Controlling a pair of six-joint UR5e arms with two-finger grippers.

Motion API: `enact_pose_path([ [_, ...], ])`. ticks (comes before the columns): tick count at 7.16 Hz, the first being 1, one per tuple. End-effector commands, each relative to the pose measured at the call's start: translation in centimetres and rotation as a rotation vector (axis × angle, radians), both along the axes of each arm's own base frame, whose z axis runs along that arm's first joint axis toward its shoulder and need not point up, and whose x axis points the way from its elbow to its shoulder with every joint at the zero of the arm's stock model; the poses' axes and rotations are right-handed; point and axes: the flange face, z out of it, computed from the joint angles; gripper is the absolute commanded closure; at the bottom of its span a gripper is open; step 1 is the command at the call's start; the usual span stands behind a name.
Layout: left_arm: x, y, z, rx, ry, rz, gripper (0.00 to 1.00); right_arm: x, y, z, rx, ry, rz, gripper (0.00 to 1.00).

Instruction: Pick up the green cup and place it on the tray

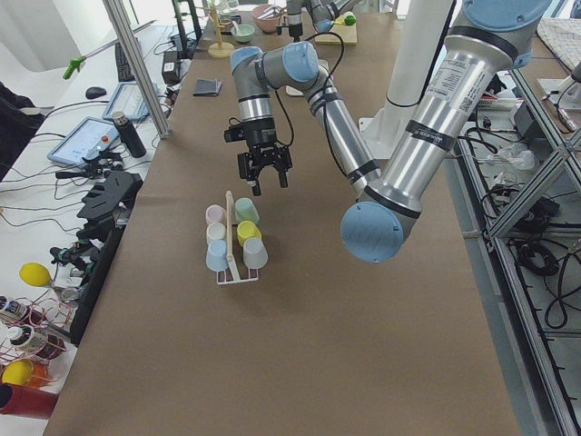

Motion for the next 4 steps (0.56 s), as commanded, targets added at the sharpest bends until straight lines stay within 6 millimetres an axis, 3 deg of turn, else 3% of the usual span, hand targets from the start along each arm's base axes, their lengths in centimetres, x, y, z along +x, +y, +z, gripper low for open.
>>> enact_pose_path([
  [1, 4.6, 1.1, -0.7, 0.031, -0.103, 0.093, 0.05, -0.7, 0.3, 0.2, 0.004, 0.010, -0.012, 0.45],
  [3, 6.5, 1.7, -0.5, 0.046, -0.118, 0.129, 0.08, -0.8, 0.3, 0.2, 0.008, 0.012, -0.012, 0.62],
  [4, 6.6, 1.6, -0.1, 0.045, -0.124, 0.138, 0.08, -0.8, 0.3, 0.2, 0.008, 0.012, -0.012, 0.77],
])
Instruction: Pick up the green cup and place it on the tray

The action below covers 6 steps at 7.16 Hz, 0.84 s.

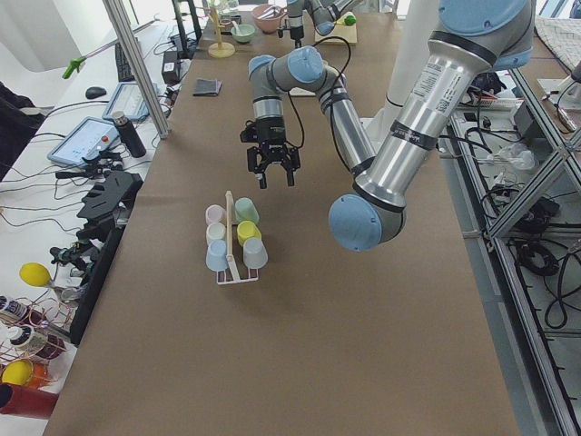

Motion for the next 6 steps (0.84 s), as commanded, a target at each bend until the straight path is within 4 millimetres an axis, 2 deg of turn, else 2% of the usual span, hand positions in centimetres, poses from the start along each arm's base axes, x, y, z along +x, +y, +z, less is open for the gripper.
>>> enact_pose_path([
  [1, 1.0, -0.6, 0.6, 0.038, 0.029, 0.014, 0.08, 0.0, 0.1, 0.0, -0.002, 0.002, 0.001, 0.87],
  [2, 1.8, -1.4, 1.1, 0.074, 0.062, 0.017, 0.06, 0.0, 0.0, 0.0, 0.001, 0.001, 0.000, 1.00],
  [4, 2.9, -1.5, 1.8, 0.020, 0.109, 0.046, 0.06, -0.4, -0.4, -1.0, 0.006, -0.013, 0.000, 1.00],
  [5, 3.3, -1.8, 2.1, 0.011, 0.111, 0.061, 0.03, -1.3, -1.4, -2.6, 0.017, -0.035, -0.005, 1.00],
  [6, 3.5, -2.0, 2.4, 0.012, 0.124, 0.055, 0.03, -2.8, -3.3, -5.0, 0.025, -0.046, -0.010, 1.00],
])
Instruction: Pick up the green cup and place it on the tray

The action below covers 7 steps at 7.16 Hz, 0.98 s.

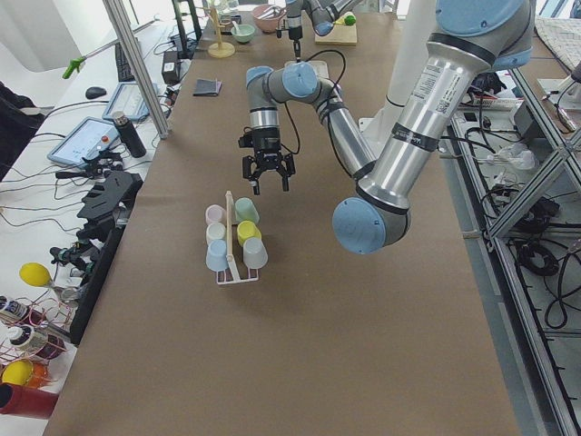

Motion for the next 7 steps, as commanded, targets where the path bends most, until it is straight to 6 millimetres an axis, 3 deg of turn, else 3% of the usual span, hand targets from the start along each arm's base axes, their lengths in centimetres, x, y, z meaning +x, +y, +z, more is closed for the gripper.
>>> enact_pose_path([
  [1, 0.6, 0.0, -0.2, 0.001, 0.039, 0.009, 0.03, -4.8, -5.1, -7.3, -0.028, -0.020, 0.010, 1.00],
  [2, 4.0, 2.3, -1.1, 0.048, 0.040, 0.098, 0.03, -10.7, -6.7, -13.0, -0.057, -0.028, -0.001, 1.00],
  [3, 4.8, 2.0, -1.1, 0.126, 0.032, 0.121, 0.03, -15.8, -7.4, -17.6, -0.053, -0.017, 0.006, 1.00],
  [4, 6.1, 3.1, -0.2, 0.118, 0.021, 0.160, 0.03, -20.5, -6.9, -21.9, -0.031, 0.000, 0.008, 1.00],
  [5, 8.0, 5.1, -1.2, 0.158, 0.027, 0.221, 0.03, -24.5, -5.7, -26.0, -0.037, -0.005, 0.032, 1.00],
  [6, 11.1, 7.4, -1.4, 0.193, 0.000, 0.304, 0.03, -26.7, -5.0, -28.8, -0.036, -0.014, 0.048, 1.00],
  [7, 12.0, 7.8, -1.5, 0.250, -0.047, 0.340, 0.03, -27.4, -5.4, -31.0, -0.029, -0.019, 0.048, 1.00],
])
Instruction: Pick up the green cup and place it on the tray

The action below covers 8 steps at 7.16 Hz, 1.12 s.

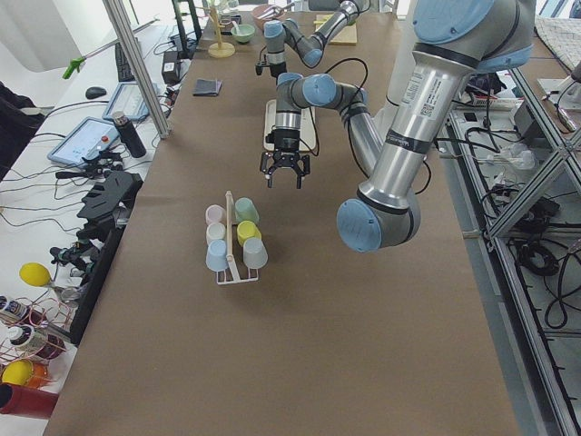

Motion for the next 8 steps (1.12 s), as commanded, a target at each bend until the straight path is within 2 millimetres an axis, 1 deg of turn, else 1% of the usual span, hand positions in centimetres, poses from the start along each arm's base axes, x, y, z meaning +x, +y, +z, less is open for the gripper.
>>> enact_pose_path([
  [1, 2.1, 0.8, -0.3, 0.134, -0.065, 0.062, 0.03, -2.4, -0.2, -5.5, -0.003, 0.003, 0.009, 1.00],
  [2, 3.2, 1.2, 1.7, 0.208, -0.048, 0.086, 0.03, -2.9, -0.4, -6.3, -0.004, 0.010, 0.009, 1.00],
  [3, 3.8, 2.4, 4.5, 0.247, -0.069, 0.122, 0.03, -3.5, -0.1, -6.9, 0.008, 0.012, 0.017, 1.00],
  [4, 4.4, 3.3, 5.3, 0.254, -0.088, 0.144, 0.03, -4.6, 0.6, -7.4, 0.020, 0.018, 0.029, 1.00],
  [5, 5.7, 4.5, 6.4, 0.295, -0.113, 0.188, 0.03, -5.1, 1.0, -7.3, 0.031, 0.024, 0.032, 1.00],
  [6, 6.6, 5.2, 7.2, 0.332, -0.158, 0.217, 0.03, -5.1, 1.1, -7.4, 0.034, 0.021, 0.034, 0.86],
  [7, 7.7, 6.2, 7.5, 0.370, -0.186, 0.254, 0.03, -5.2, 1.2, -7.3, 0.015, 0.024, 0.044, 0.01],
  [8, 8.1, 6.5, 7.5, 0.392, -0.203, 0.274, 0.03, -5.1, 1.3, -6.7, 0.010, 0.031, 0.042, 0.00],
])
